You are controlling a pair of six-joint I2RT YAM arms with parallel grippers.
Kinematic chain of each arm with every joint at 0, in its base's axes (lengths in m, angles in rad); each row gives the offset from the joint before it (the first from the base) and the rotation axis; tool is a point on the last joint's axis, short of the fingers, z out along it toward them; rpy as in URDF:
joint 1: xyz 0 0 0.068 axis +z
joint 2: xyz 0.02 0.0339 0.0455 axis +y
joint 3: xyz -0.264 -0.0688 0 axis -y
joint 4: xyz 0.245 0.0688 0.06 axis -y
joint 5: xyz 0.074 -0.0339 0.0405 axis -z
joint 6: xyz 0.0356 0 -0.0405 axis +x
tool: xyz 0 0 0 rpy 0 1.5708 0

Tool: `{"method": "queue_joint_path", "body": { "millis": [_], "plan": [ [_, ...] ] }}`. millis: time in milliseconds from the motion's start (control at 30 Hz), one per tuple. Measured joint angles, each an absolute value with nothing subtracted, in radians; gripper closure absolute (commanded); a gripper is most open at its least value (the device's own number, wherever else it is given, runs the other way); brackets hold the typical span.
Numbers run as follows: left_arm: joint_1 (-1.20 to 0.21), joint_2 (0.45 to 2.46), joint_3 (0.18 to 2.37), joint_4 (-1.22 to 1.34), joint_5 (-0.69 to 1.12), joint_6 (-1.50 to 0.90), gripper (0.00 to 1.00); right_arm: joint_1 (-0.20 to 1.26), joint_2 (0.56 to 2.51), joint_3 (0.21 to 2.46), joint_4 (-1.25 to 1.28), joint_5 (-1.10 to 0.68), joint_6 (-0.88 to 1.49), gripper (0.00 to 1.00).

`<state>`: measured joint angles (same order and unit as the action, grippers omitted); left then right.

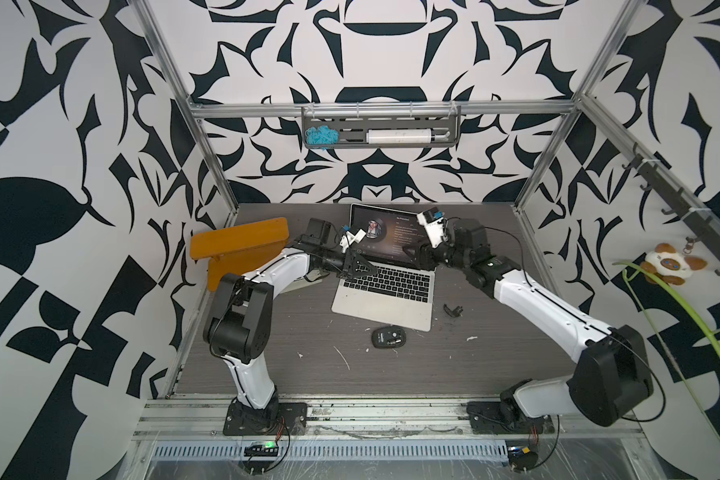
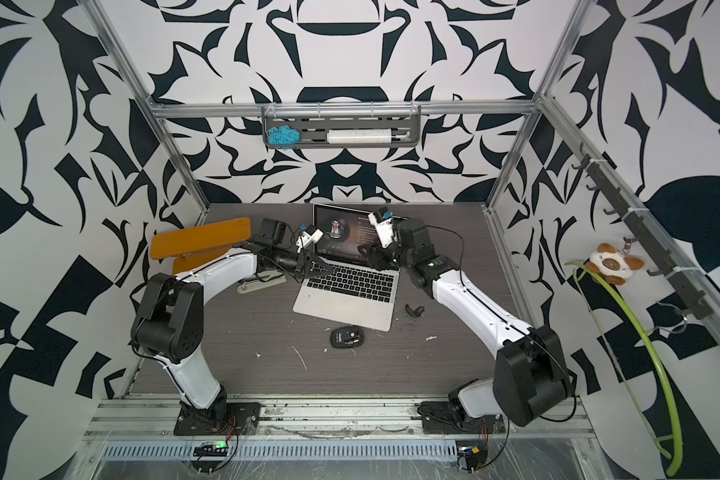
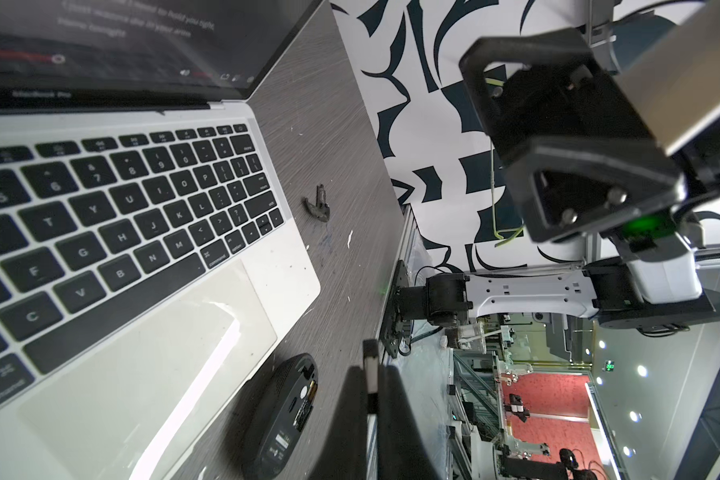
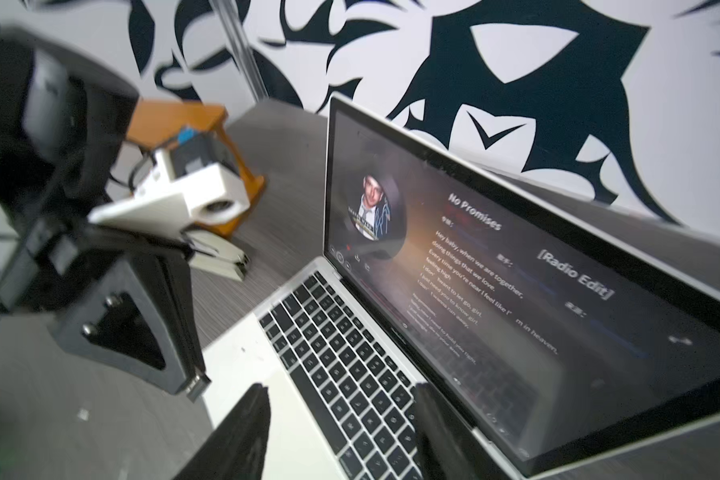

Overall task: Remove the wireless mouse receiver from the laptop
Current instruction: Take out the USB plug from the USB port.

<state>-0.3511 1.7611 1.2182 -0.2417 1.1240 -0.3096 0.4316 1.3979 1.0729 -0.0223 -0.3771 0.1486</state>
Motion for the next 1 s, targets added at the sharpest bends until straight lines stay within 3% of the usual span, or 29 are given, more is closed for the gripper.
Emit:
{"method": "queue_joint_path", "body": {
  "millis": [167,367,700,1000],
  "plan": [
    [-0.356,1.65,1.207,-0.121,1.127,-0.367,1.0,0.413,1.44,1.071,0.129,-0.677,0.501,0.35],
    [-0.371,1.531,1.174,0.011,1.135,-0.437,1.0,0.443,1.465,1.036,0.295,-0.854,0.75,0.39],
    [-0.381,1.507,1.171,0.049,1.145,-0.483,1.0,0.498,1.464,1.037,0.375,-0.948,0.832,0.63],
    [-0.382,1.482,1.169,0.048,1.149,-0.487,1.0,0.501,1.458,1.037,0.424,-0.96,0.871,0.58]
  ]
}}
